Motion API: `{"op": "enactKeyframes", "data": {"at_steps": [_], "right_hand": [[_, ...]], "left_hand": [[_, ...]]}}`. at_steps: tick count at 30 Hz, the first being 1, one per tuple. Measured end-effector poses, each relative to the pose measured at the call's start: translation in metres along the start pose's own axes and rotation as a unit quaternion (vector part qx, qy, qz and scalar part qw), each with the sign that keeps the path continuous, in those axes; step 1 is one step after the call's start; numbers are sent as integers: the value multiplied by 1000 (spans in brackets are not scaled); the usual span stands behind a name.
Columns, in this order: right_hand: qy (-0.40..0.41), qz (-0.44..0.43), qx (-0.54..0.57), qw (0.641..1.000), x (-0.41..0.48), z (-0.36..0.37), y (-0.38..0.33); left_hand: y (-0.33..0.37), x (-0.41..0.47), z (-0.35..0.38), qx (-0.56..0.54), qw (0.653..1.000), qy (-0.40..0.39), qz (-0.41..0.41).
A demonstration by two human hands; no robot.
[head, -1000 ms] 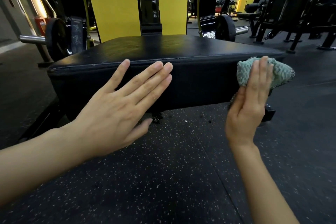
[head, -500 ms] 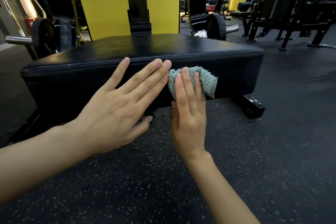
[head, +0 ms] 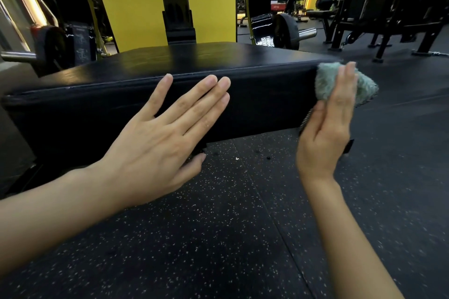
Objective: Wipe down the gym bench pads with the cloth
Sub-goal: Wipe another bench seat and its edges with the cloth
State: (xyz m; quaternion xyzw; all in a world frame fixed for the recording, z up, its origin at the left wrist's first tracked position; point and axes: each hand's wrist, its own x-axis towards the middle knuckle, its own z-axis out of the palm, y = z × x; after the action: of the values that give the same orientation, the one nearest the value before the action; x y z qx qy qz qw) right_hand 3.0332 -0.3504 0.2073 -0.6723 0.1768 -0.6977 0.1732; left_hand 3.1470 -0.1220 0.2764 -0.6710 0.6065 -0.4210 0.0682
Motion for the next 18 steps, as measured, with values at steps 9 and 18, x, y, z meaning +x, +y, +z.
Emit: {"op": "enactKeyframes", "data": {"at_steps": [9,18], "right_hand": [[35,27,26,999,-14,19,-35],[-50,-118,-25,991,-41,27,-41]], "left_hand": [[2,3,1,0,1000,4,7],[1,5,0,-2,1000,12,11]]}}
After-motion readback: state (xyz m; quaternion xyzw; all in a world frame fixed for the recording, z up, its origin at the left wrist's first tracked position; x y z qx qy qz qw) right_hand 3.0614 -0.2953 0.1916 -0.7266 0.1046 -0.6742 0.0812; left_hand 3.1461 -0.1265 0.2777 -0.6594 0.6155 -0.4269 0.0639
